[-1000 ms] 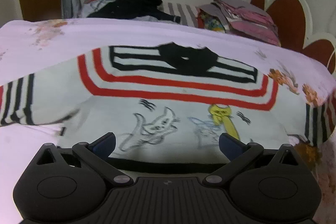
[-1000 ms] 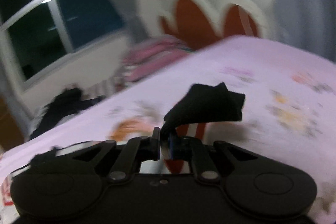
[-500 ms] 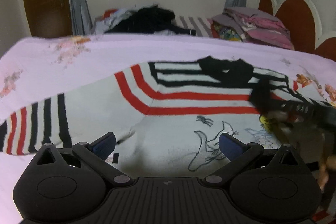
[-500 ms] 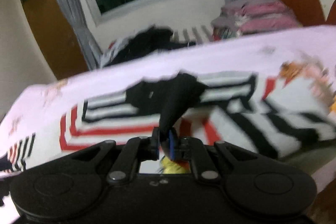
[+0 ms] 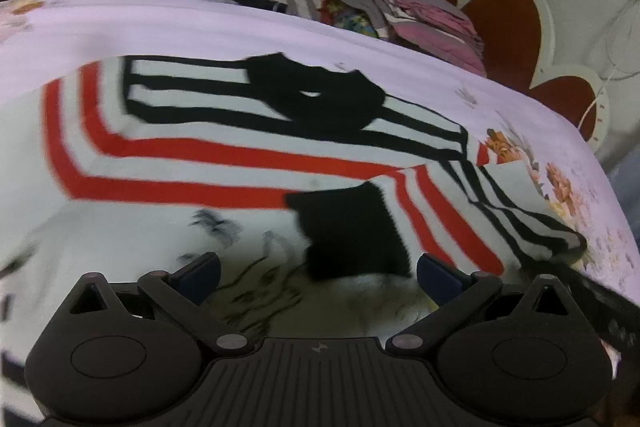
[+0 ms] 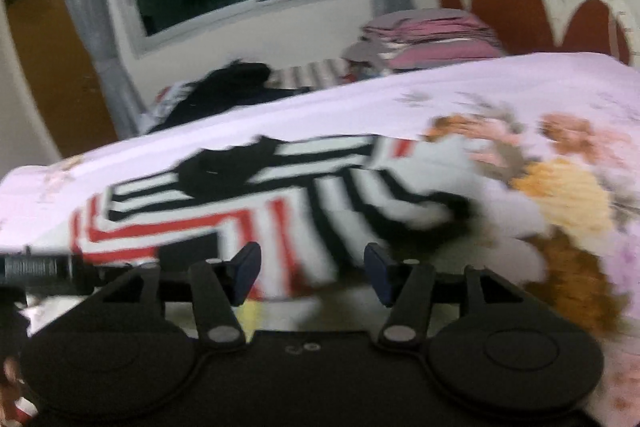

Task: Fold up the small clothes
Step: 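Fold the held sleeve across the sweater body with the right gripper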

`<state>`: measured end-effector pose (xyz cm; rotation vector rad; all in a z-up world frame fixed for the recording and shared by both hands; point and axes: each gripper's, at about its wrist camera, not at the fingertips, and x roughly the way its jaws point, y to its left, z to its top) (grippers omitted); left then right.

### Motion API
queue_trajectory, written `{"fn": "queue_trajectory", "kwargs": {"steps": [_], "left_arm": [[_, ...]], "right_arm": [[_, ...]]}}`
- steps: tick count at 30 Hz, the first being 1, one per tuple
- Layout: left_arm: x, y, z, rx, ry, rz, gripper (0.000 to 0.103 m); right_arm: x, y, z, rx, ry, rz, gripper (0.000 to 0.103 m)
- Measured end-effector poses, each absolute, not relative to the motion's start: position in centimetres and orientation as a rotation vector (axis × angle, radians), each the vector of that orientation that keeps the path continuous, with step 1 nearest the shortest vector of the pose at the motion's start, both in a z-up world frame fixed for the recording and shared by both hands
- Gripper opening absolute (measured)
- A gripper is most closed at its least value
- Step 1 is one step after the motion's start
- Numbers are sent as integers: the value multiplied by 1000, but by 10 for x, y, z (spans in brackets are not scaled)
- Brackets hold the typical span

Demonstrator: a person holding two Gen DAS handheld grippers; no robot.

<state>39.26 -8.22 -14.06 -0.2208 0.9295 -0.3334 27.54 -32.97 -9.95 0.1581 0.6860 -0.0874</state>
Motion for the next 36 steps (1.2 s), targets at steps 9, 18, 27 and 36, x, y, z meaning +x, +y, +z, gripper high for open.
{"fn": "queue_trajectory", "kwargs": {"steps": [9, 18, 27, 36], "left_arm": [[410, -105, -158, -194, 912, -349, 75], [418, -96, -155, -236, 943, -365, 5], [420, -44, -104, -310, 764, -318, 4], [423, -1, -160, -269, 890, -179, 4]], "right_arm": [[262, -374, -115, 186, 706, -216, 58], [273, -382, -127, 228, 747, -228, 58], [307, -371, -143, 149, 807, -238, 24], [307, -363, -146, 114, 799, -229, 17]]}}
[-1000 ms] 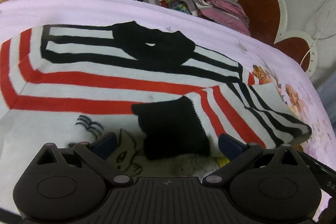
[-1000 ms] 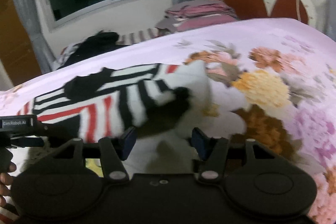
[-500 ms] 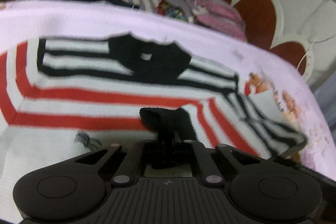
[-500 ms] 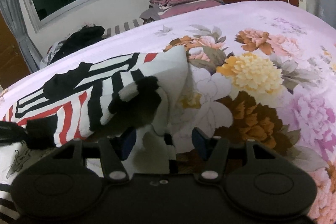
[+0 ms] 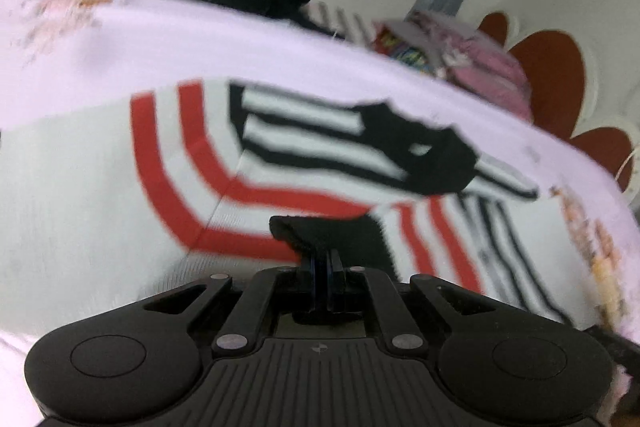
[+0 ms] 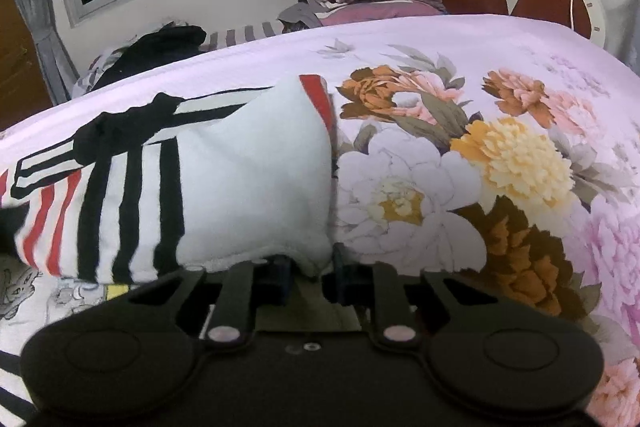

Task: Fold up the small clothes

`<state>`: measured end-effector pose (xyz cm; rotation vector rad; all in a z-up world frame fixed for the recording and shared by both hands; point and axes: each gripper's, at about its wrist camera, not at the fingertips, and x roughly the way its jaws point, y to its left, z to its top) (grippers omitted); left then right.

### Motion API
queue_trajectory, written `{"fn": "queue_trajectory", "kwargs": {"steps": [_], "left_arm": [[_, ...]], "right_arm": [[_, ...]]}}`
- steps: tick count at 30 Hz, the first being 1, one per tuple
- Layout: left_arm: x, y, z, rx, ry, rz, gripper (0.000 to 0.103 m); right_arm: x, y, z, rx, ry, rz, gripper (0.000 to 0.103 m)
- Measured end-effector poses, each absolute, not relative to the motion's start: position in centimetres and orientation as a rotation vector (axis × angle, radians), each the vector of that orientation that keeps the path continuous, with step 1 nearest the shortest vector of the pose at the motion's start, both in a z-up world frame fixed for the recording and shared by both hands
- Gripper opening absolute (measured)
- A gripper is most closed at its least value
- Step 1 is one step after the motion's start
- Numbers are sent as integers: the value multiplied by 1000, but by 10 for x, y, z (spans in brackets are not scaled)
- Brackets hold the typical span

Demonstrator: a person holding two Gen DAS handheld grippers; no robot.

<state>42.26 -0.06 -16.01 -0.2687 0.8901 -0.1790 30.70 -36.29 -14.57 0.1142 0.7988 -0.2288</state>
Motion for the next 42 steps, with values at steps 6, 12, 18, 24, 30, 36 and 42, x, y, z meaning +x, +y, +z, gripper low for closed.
{"fn": "queue_trajectory", "kwargs": {"steps": [6, 12, 18, 24, 30, 36, 42], "left_arm": [[420, -10, -161, -188, 877, -182, 4], [402, 14, -134, -222, 817, -136, 44], [398, -13, -111, -147, 692, -186, 68], [420, -43, -137, -109, 757, -212, 68], [419, -45, -167, -46, 799, -181, 68], [420, -46, -166, -36, 806, -183, 68], [419, -42, -159, -37, 836, -131, 68]], "right_arm": [[297, -371, -146, 134, 816, -227, 16], [266, -380, -129, 184, 811, -197, 24], [291, -394, -108, 203, 735, -187, 40], [360, -404, -119, 259, 741, -149, 38], [417, -416, -134, 289, 757, -158, 41], [440, -421, -152, 277, 798, -186, 20], [435, -419, -151, 273, 778, -240, 23]]}}
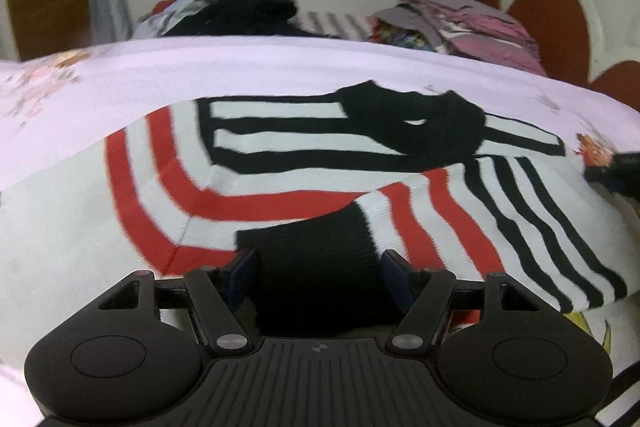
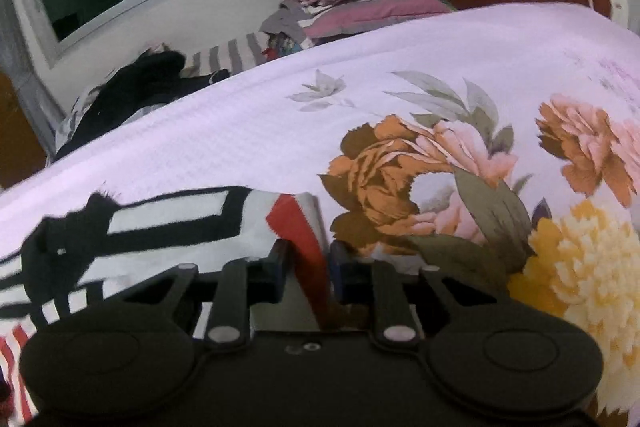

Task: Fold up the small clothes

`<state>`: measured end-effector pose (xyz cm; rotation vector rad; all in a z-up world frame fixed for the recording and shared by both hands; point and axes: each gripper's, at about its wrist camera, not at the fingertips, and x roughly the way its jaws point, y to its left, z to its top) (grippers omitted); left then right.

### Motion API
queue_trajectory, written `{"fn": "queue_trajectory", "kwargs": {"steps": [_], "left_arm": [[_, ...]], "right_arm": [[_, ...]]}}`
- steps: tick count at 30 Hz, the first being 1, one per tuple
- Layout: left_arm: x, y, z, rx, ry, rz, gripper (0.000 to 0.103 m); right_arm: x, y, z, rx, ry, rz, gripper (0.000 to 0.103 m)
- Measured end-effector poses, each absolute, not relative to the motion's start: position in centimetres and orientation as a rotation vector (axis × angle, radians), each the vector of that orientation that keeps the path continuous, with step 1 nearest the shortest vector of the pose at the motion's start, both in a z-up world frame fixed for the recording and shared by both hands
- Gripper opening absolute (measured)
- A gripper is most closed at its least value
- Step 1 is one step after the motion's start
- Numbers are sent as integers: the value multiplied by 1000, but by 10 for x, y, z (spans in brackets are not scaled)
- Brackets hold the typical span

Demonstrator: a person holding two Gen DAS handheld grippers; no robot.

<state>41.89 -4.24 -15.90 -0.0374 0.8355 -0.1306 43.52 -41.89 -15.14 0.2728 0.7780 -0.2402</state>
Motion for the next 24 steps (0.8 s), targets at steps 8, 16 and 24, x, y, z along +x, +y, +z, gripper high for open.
{"fn": "queue_trajectory", "kwargs": {"steps": [8, 16, 24], "left_arm": [[394, -12, -147, -118, 865, -59, 68], [357, 24, -131, -151, 889, 52, 68], [323, 47, -118, -165, 869, 115, 68]], "right_arm": [[378, -367, -125, 169, 742, -94, 45], [357, -342, -131, 73, 795, -70, 45], [354, -304, -122, 85, 786, 38, 46]]}}
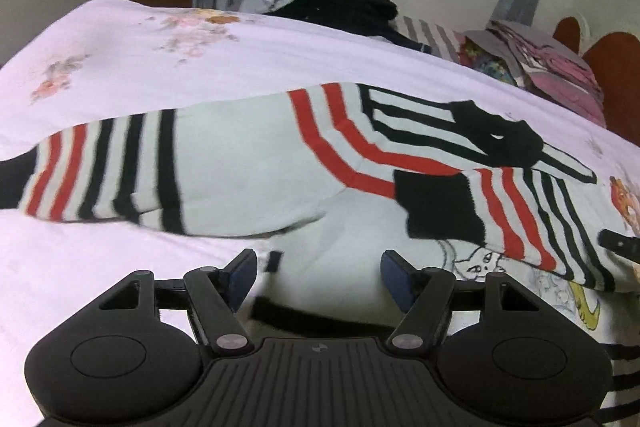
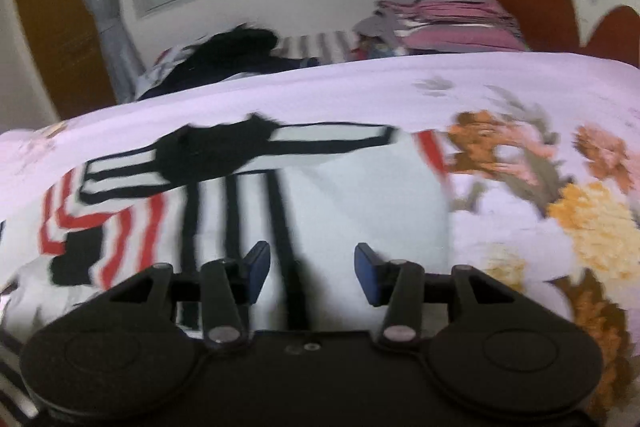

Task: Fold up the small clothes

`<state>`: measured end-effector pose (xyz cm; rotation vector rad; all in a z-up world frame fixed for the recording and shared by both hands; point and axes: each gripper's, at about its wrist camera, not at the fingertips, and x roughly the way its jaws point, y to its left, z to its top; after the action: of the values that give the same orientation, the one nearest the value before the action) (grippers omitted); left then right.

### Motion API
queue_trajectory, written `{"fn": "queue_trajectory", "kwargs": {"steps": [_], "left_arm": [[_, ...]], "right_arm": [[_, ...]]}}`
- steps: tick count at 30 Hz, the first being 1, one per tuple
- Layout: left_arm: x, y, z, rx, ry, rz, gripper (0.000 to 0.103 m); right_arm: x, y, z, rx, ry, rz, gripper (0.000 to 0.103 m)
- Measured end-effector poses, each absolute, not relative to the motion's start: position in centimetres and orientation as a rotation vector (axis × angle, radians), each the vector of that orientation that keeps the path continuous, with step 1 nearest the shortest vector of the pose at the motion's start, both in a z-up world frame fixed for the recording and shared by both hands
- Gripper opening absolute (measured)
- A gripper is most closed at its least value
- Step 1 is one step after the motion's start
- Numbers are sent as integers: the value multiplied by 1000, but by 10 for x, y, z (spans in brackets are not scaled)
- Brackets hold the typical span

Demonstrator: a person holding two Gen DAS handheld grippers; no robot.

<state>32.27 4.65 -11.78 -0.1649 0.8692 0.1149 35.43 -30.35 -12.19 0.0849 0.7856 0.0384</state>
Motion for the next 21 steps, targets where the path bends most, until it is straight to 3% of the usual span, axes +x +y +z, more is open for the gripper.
{"fn": "queue_trajectory", "kwargs": {"steps": [11, 15, 21], "left_arm": [[311, 82, -115, -172, 870, 128, 69], [313, 110, -122, -195, 874, 141, 78], [319, 171, -133, -280, 895, 173, 79]], "right_arm": [[359, -217, -118, 50, 806, 136, 50], [357, -194, -114, 56, 803, 139, 55], [363, -159, -120, 19, 819, 117, 51]]}}
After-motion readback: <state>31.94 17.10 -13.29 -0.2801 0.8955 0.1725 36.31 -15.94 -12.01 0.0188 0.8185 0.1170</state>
